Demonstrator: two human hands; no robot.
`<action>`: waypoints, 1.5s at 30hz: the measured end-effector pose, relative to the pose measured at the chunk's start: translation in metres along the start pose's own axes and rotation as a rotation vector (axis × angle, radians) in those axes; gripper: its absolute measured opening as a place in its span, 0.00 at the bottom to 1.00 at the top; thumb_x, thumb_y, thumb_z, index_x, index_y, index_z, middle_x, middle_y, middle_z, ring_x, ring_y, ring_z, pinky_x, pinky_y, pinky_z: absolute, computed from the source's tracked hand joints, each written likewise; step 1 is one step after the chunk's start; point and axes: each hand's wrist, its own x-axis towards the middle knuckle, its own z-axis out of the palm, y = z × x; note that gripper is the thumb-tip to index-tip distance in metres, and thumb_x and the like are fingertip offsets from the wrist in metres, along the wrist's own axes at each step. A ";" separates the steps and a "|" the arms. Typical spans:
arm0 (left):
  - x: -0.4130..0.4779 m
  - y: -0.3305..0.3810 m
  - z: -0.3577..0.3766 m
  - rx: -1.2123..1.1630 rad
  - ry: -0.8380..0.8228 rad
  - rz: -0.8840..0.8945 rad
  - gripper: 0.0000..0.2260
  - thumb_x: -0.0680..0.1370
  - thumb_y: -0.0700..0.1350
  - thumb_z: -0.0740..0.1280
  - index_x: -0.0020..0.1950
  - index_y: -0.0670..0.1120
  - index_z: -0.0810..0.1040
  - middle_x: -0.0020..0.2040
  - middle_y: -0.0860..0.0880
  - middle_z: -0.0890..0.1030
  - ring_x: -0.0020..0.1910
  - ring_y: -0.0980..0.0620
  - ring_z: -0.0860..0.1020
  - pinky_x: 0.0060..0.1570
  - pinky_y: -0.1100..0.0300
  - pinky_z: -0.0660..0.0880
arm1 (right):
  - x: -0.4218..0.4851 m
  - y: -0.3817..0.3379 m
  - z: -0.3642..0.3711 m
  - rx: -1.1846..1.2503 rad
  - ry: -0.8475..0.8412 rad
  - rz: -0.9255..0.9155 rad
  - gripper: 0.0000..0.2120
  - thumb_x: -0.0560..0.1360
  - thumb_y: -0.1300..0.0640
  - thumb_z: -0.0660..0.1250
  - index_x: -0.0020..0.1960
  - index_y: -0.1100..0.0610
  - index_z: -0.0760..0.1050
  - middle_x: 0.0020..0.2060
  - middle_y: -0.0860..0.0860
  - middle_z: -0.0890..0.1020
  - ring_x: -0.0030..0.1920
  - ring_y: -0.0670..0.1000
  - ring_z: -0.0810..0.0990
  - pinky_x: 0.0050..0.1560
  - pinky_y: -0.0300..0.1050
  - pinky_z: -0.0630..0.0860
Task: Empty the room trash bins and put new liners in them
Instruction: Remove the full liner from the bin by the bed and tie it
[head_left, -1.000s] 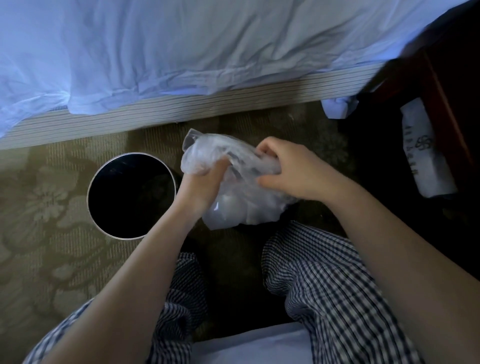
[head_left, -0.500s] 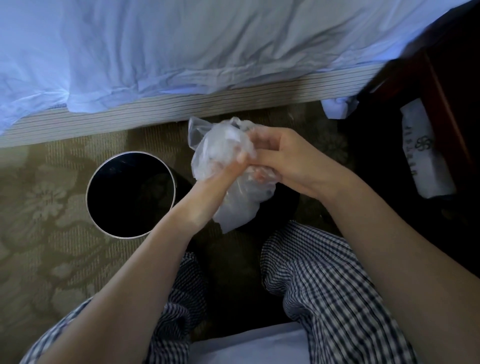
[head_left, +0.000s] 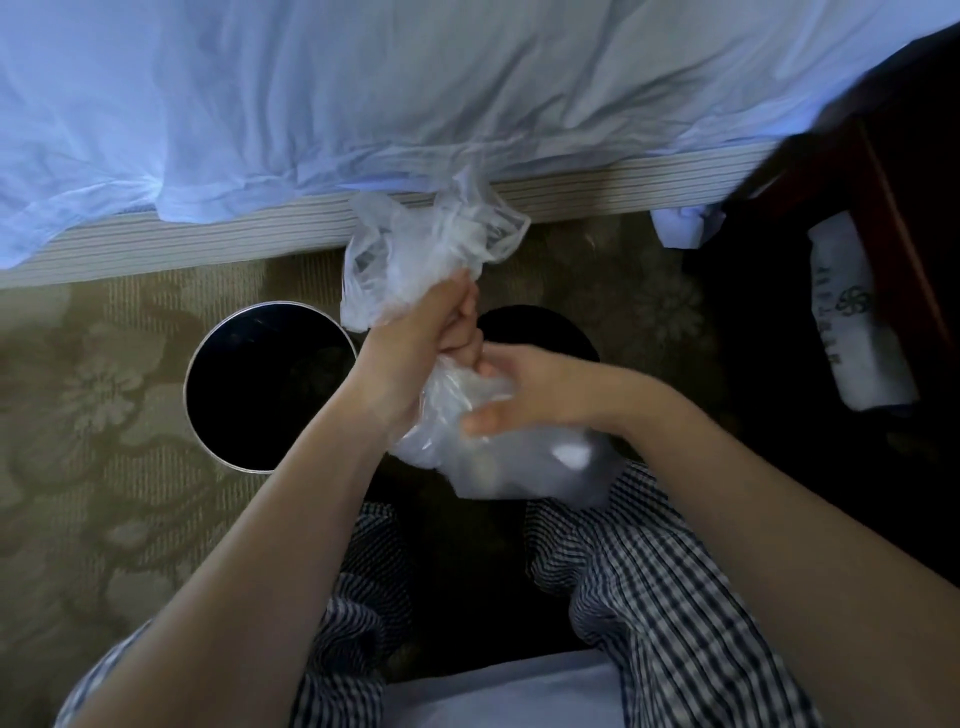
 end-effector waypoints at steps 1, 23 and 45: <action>-0.001 0.001 0.001 -0.013 -0.012 0.010 0.15 0.77 0.47 0.61 0.31 0.47 0.69 0.22 0.54 0.59 0.23 0.57 0.60 0.24 0.64 0.70 | 0.001 -0.002 0.008 -0.063 -0.015 0.018 0.12 0.71 0.52 0.74 0.49 0.54 0.75 0.42 0.45 0.79 0.46 0.35 0.78 0.50 0.30 0.73; -0.014 0.017 -0.054 0.814 -0.155 -0.012 0.51 0.52 0.74 0.73 0.69 0.52 0.69 0.64 0.54 0.76 0.64 0.55 0.74 0.67 0.48 0.68 | -0.008 -0.002 -0.025 0.636 0.445 0.125 0.15 0.81 0.55 0.59 0.39 0.55 0.79 0.28 0.48 0.83 0.30 0.44 0.82 0.32 0.38 0.77; 0.007 -0.026 -0.015 0.467 0.300 -0.061 0.17 0.81 0.35 0.54 0.34 0.50 0.64 0.32 0.56 0.69 0.33 0.58 0.67 0.33 0.66 0.68 | 0.008 -0.015 0.006 0.346 0.528 0.065 0.15 0.81 0.52 0.58 0.59 0.60 0.76 0.46 0.49 0.80 0.44 0.42 0.79 0.40 0.30 0.75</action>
